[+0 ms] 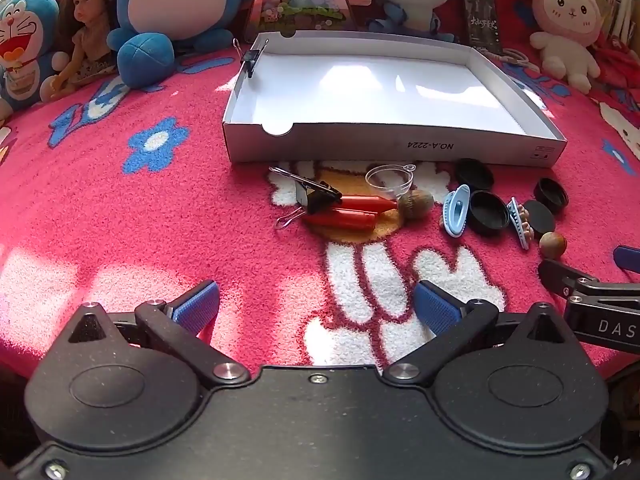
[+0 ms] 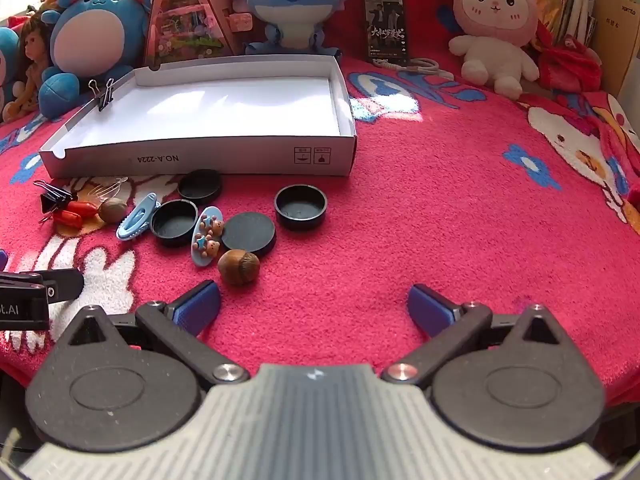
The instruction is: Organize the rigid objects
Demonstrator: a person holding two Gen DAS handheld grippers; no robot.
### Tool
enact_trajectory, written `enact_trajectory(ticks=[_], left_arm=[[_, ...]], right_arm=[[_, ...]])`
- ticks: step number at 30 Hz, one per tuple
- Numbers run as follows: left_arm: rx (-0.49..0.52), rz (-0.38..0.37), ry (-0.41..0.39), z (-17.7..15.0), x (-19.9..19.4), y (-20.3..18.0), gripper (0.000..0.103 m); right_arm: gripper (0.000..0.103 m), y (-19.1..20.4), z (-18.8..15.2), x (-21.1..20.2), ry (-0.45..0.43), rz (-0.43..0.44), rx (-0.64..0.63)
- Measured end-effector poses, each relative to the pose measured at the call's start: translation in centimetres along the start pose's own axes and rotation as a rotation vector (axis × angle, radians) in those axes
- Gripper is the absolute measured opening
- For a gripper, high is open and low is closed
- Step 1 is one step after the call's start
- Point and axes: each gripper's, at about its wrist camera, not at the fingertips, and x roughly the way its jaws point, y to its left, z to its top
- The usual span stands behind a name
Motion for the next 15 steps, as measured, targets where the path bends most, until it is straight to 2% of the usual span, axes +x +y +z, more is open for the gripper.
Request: enact_trajectory(ticks=[15], left_arm=[[-0.003, 0.002, 0.006, 0.07, -0.19, -0.35, 0.103]], right_arm=[[0.103, 0.01, -0.01, -0.04, -0.001, -0.001, 0.001]])
